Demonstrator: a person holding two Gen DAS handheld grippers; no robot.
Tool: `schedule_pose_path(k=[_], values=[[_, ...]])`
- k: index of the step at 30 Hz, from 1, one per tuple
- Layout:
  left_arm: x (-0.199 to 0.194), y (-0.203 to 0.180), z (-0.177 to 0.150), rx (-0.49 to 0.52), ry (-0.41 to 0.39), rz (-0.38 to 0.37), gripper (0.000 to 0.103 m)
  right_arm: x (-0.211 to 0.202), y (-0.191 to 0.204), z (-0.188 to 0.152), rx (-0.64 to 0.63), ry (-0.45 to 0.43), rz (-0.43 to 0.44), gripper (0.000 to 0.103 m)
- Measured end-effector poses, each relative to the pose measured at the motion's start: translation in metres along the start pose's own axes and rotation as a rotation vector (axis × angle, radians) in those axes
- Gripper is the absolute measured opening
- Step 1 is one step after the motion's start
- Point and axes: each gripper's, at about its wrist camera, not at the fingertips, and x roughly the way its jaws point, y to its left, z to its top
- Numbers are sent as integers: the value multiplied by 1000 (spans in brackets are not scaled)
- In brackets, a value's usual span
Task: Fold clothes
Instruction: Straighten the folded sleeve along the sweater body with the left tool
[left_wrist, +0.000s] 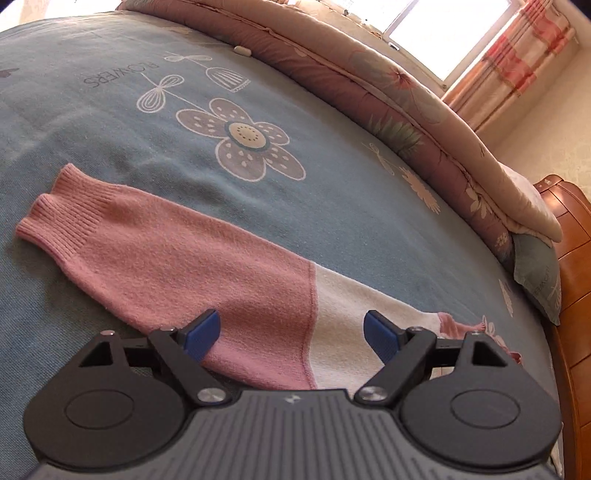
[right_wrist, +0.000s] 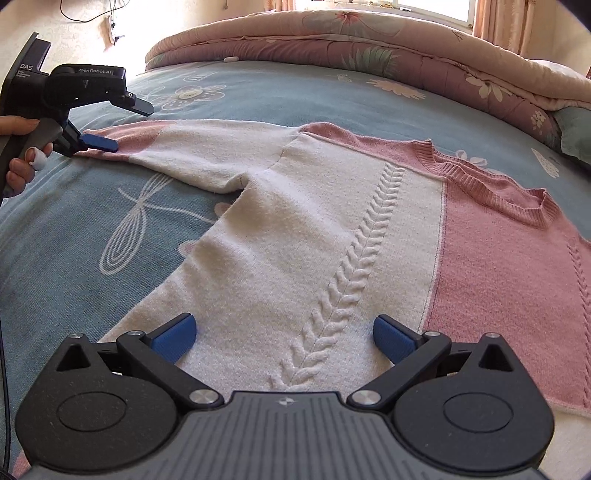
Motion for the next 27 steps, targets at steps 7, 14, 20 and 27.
schedule_pose_path(k=[7,14,20,27], values=[[4,-15,0,80,57,39,89,0,1,-1,5,-12,-8,103],[21,-44,4,101,-41,-38,93,1,3,-1,8,-11,-17,103],[50,-34,5,30,-34,14,92,1,2,-1,4,-10,-12,103],[36,-41,10,23,-74,85,92,1,2,-4,1,-26,-12,103]])
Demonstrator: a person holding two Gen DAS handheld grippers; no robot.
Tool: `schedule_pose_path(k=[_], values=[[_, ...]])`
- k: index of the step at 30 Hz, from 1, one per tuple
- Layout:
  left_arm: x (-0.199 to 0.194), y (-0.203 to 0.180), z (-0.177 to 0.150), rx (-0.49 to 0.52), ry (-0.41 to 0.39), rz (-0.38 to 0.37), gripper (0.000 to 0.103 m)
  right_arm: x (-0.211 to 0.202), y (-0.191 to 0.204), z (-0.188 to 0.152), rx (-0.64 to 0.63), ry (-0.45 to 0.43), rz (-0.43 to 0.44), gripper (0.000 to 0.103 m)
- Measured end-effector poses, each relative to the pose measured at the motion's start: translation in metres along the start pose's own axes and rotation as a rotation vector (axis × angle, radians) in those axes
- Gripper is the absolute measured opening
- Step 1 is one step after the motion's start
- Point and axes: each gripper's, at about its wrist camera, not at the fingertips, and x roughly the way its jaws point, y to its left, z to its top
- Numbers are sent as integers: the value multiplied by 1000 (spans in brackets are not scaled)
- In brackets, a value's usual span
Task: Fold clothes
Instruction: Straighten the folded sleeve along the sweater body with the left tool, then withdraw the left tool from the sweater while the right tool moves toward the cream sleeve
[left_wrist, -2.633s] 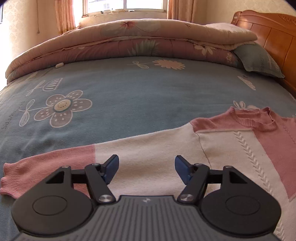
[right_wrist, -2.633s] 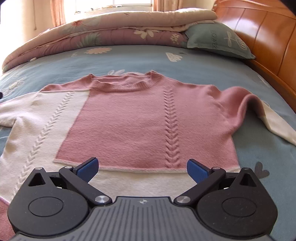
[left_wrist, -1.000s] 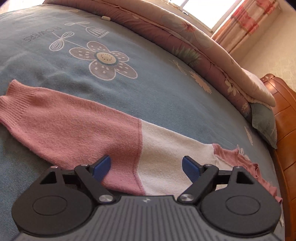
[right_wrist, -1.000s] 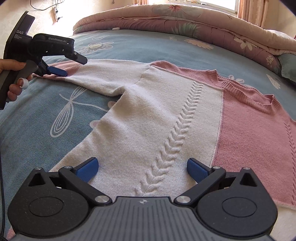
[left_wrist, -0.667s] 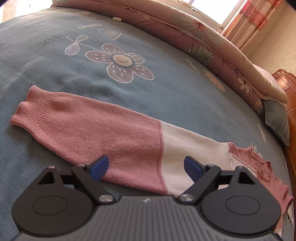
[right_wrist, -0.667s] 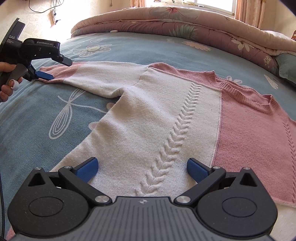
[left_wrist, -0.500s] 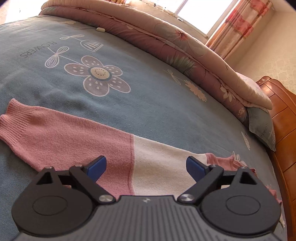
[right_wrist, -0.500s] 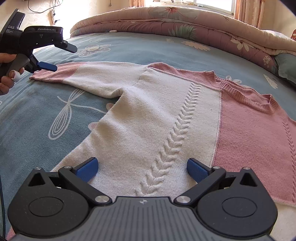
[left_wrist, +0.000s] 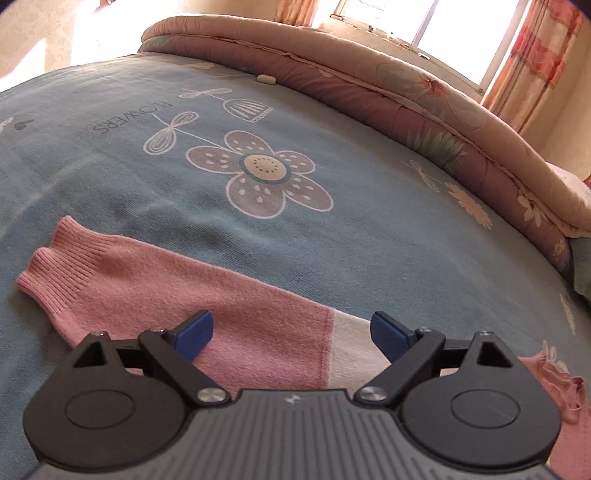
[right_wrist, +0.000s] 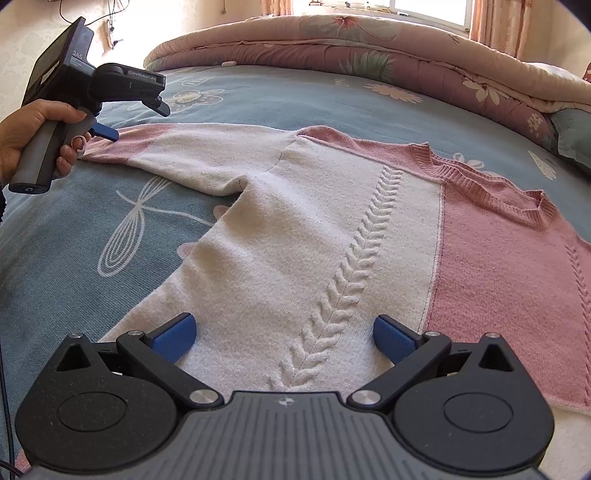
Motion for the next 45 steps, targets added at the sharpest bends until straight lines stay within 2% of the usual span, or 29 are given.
schedule_pose_path(k=[3,5,8,13,14,15,19,21,25,26,27,28,31,33,35,38,41,45], values=[[9,-23,-7,-5,78,-249,93,0,0,1,2,2,1,103],[16,-53,-17,98,122,-275,93,-1,-1,1,1,4,3,103],[28,-85,-34,244,169,-182,93,-2,-2,0,-7,6,11,103],[20,-92,-35,264,119,1,92,-16,-7,1,-34,37,11,103],[16,-98,-35,286,107,25,92,-24,-10,0,-45,34,2,103],[9,-106,-36,330,97,17,92,-32,-13,-1,-57,30,-7,103],[-15,-145,-42,416,93,-139,93,-62,-27,-7,-91,26,-58,103],[-28,-170,-53,499,88,-195,93,-72,-46,-17,-61,53,-107,103],[-53,-218,-84,688,82,-296,93,-79,-89,-49,100,130,-168,103],[-61,-231,-95,734,77,-333,93,-78,-100,-61,162,162,-171,103],[-65,-237,-101,754,75,-357,93,-81,-109,-70,214,159,-154,103],[-71,-244,-107,768,77,-384,93,-86,-114,-77,247,128,-135,103],[-87,-258,-123,807,81,-433,93,-92,-115,-86,236,111,-126,103],[-101,-262,-130,831,65,-417,93,-92,-113,-86,219,120,-135,103],[-118,-264,-133,813,57,-407,93,-90,-112,-84,221,126,-141,103],[-143,-264,-137,755,69,-488,95,-91,-113,-85,218,113,-133,103],[-149,-265,-147,715,102,-562,102,-94,-114,-89,203,92,-118,103],[-100,-255,-190,701,192,-462,102,-104,-115,-90,171,81,-97,103]])
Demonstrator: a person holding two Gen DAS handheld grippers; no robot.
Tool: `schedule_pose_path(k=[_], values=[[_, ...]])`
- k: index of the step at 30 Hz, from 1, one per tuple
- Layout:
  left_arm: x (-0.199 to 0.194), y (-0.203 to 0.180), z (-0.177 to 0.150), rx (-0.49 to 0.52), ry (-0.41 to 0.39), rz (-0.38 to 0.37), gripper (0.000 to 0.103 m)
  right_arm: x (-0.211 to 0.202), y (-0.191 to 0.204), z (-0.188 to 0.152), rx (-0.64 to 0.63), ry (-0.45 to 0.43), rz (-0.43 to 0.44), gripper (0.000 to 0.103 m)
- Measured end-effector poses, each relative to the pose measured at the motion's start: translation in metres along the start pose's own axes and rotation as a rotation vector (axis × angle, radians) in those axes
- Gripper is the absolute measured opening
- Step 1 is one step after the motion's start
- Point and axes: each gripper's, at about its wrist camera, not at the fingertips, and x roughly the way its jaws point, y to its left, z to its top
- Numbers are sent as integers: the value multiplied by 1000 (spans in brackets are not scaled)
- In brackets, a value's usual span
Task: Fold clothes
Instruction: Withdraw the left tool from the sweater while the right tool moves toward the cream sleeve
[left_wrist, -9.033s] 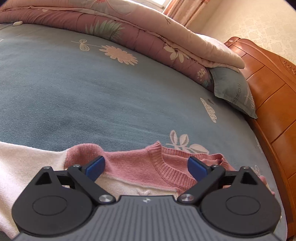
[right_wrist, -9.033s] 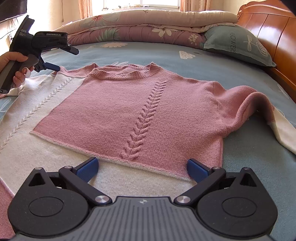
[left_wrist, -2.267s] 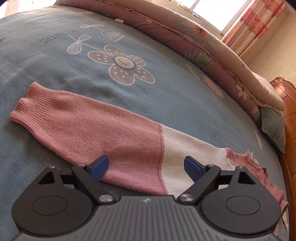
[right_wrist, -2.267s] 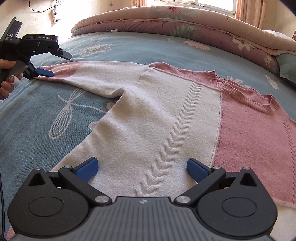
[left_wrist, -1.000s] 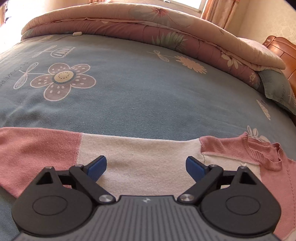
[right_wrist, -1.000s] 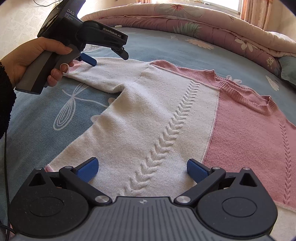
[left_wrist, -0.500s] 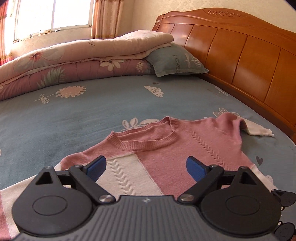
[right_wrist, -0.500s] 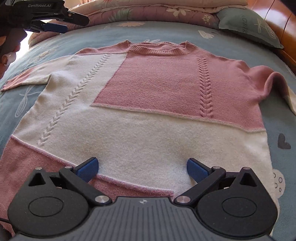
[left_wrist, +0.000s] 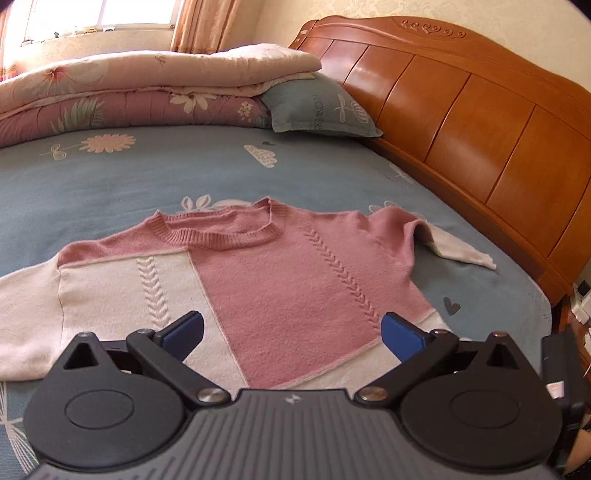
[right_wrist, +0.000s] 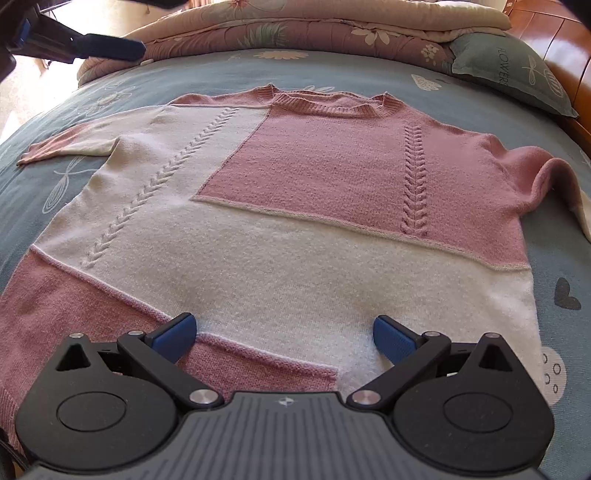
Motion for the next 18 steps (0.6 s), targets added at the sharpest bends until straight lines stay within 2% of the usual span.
schedule_pose_path(k=[2,4,6,8,13,18], values=[[31,4,-21,25,70,41,102,-14,-6,-4,-3,-40,-13,103],[56,10,-36,49,146,79,101,-23,-15,-11,4,-59,-65,103],[58,1,-45,159,136,135,101,-29,-28,-22,30,-44,-107,103],[59,-6,-52,239,129,176,102,-31,-42,-40,77,19,-93,103],[58,0,-52,198,118,157,102,-63,-47,-83,84,21,-78,103],[58,-2,-52,191,118,169,102,-83,-38,-89,89,2,-56,103]])
